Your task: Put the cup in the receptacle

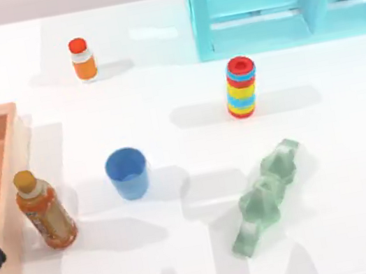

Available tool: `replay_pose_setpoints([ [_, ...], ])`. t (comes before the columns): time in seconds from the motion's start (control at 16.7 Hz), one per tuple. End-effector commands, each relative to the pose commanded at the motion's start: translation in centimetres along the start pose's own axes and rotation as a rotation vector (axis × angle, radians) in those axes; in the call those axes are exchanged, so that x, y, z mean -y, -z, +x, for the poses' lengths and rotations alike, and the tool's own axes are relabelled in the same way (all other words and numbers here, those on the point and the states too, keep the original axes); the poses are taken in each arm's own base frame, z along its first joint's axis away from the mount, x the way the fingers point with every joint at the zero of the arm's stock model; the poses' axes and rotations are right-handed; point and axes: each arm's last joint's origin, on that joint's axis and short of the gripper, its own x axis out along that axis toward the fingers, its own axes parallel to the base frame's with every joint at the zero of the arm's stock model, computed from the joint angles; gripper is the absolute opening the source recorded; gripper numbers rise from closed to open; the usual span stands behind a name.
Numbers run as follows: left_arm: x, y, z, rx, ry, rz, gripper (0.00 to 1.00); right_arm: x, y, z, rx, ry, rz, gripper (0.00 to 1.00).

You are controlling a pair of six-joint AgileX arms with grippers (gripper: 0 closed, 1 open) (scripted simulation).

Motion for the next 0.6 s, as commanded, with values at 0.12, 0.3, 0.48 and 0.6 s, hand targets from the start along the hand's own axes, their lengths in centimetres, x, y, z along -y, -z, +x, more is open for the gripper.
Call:
replay_pose_setpoints([
  [0.12,0.0,0.0,0.0,0.000,0.000,0.000,1.00,0.0,0.0,0.0,0.000,0.000,0.000,1.00],
  [0.3,0.0,-0.6,0.1,-0.055,-0.001,-0.013,1.00,0.0,0.0,0.0,0.000,0.000,0.000,1.00],
  [0.48,0.2,-2.3,0.5,-0.176,-0.003,-0.046,1.00,0.0,0.0,0.0,0.000,0.000,0.000,1.00],
  [0.6,0.3,-4.2,1.1,-0.277,-0.003,-0.079,1.00,0.0,0.0,0.0,0.000,0.000,0.000,1.00],
])
